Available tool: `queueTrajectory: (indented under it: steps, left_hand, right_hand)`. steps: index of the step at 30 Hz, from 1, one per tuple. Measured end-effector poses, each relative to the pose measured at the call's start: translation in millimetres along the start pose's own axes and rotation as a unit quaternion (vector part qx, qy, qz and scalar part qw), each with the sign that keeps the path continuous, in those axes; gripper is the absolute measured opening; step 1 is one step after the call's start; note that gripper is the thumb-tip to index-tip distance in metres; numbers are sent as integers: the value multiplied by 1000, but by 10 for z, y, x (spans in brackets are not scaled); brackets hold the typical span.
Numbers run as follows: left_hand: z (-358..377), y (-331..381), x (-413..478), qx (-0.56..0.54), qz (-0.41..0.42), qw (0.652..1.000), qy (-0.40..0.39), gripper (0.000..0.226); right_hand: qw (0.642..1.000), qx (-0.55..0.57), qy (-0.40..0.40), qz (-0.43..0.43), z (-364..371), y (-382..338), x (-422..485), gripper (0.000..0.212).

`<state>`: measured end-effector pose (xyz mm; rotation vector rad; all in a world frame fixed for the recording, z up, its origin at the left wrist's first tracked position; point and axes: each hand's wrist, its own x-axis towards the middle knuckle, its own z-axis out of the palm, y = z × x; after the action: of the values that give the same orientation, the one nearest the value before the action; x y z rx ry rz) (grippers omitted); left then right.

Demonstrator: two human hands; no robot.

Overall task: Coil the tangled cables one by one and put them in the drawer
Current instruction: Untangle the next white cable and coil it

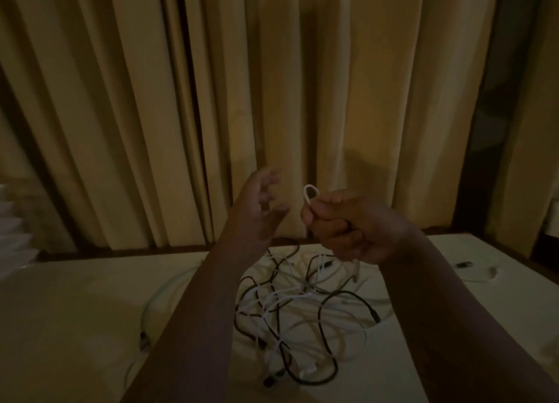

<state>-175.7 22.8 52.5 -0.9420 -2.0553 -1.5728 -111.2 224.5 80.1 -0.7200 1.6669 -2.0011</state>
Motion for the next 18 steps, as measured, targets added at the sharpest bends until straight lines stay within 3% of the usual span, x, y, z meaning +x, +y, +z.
queueTrajectory:
  steps: [2, 4, 6, 12, 18]
  left_hand:
    - [30, 1, 56, -30, 25, 999, -32, 49]
    - [116, -24, 71, -27, 47, 996, -76, 33]
    - [184, -43, 50, -70, 13, 994, -80, 17]
    - [-1, -124, 72, 67, -29, 997, 32, 18]
    - [-71, -50, 75, 74, -34, 984, 161, 24]
  right_hand:
    - [999, 8, -53, 8, -49, 19, 78, 24]
    - [998, 6, -63, 3, -87, 70, 134, 23]
    - [998, 11, -61, -11, -148, 102, 153, 23]
    - [994, -44, 92, -43, -293, 118, 33, 28]
    - [986, -131, 99, -9, -288, 174, 23, 23]
